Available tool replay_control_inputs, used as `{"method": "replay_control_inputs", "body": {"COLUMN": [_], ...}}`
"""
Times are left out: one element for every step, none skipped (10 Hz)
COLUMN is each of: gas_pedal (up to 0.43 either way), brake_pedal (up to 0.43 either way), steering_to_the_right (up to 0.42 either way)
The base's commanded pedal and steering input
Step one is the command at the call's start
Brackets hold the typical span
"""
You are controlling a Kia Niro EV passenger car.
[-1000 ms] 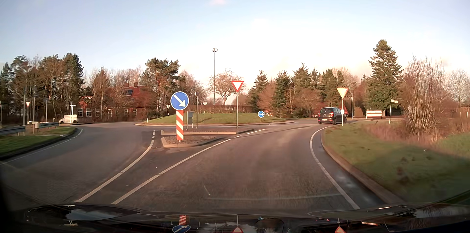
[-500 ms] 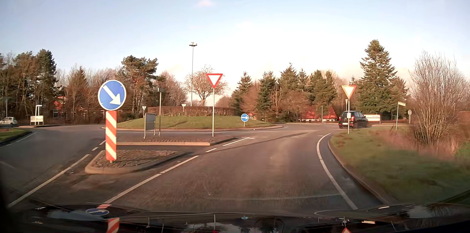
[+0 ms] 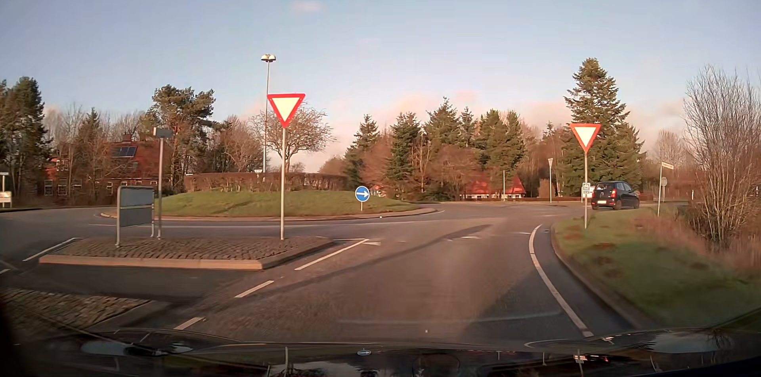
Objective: Follow the waypoints while adhering to traffic rules and regulations
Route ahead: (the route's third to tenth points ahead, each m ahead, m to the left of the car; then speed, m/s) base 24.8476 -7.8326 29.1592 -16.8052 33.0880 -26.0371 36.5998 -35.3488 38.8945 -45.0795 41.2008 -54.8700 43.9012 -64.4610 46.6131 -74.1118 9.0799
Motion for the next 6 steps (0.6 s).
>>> {"method": "replay_control_inputs", "body": {"gas_pedal": [0.059, 0.059, 0.059, 0.059, 0.059, 0.059], "brake_pedal": [0.000, 0.000, 0.000, 0.000, 0.000, 0.000], "steering_to_the_right": [0.077, 0.080, 0.082, 0.086, 0.096, 0.108]}}
